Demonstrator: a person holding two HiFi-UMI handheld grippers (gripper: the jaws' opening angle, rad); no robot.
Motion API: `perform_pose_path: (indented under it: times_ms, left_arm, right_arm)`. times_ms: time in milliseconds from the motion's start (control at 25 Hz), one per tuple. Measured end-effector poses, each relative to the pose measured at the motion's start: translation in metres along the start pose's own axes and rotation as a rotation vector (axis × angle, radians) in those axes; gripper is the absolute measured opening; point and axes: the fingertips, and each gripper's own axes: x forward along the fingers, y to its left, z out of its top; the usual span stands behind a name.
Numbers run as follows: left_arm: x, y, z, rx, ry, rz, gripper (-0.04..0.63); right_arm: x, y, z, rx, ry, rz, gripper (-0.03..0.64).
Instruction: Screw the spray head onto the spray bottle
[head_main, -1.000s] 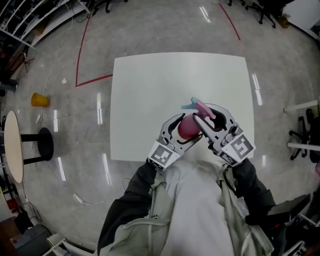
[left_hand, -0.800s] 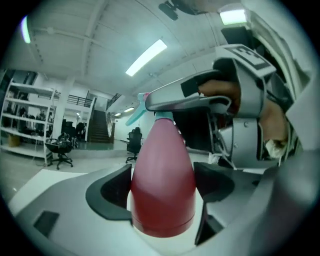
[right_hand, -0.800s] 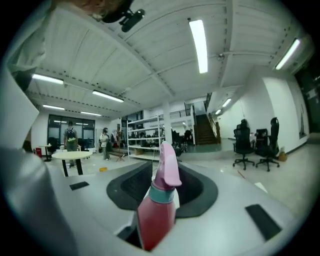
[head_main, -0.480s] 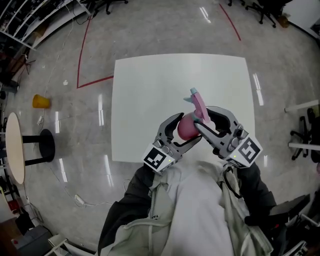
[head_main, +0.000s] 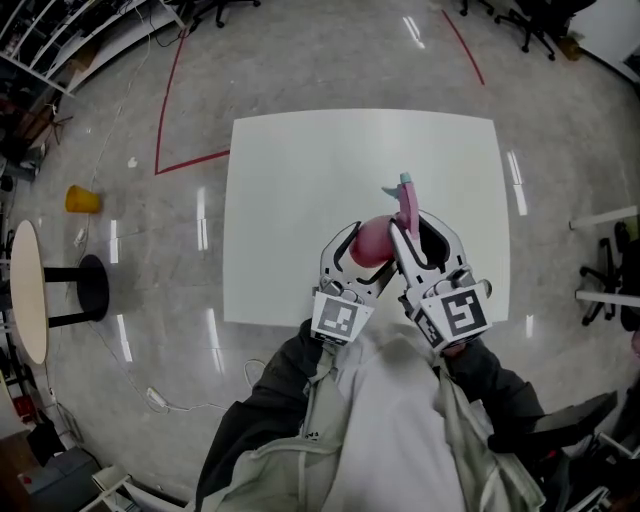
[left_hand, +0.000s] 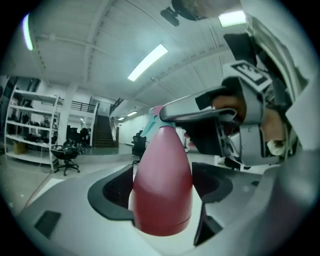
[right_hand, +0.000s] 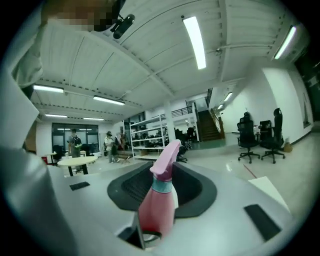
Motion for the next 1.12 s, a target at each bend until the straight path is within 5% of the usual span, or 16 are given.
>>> perform_pose_path:
  times_ms: [120, 200, 280, 360, 560, 680, 800, 1120]
  left_arm:
    - [-0.004, -0.001, 0.015, -0.076, -0.067, -0.016, 0.370]
    - [-0.012, -0.005, 0.026, -0.183, -0.162, -0.089, 0.348]
    - [-0.016, -0.009, 0.028, -0.196, -0.184, -0.162, 0.333]
    - [-0.012, -0.009, 0.020, -0.167, -0.155, -0.184, 0.328]
    - [0.003, -0.017, 0.007, -0.014, -0.127, -0.132, 0.317]
    - [0.004, -0.014, -0.001, -0.008, -0.121, -0.124, 0.419]
    - [0.010, -0.021, -0.015, 0.084, -0.047, -0.160, 0.486]
    - [0.014, -0.049, -0.017, 0.122, 0.004, -0.269, 0.485]
  right_arm:
    - [-0.004, 0.008, 0.012, -0.048, -0.055, -0.001, 0.114]
    - [-0.009, 0.010, 0.023, -0.050, -0.112, 0.082, 0.114]
    - [-0.013, 0.007, 0.027, 0.001, -0.151, 0.193, 0.115]
    - [-0.010, 0.003, 0.021, 0.016, -0.143, 0.256, 0.115]
    - [-0.011, -0.006, 0.000, -0.014, -0.116, 0.207, 0.109]
    - [-0.019, -0.006, 0.010, 0.068, -0.173, 0.265, 0.109]
    - [-0.024, 0.006, 0.029, 0.145, -0.231, 0.378, 0.109]
    - [-0.040, 0.039, 0.040, 0.014, -0.274, 0.540, 0.109]
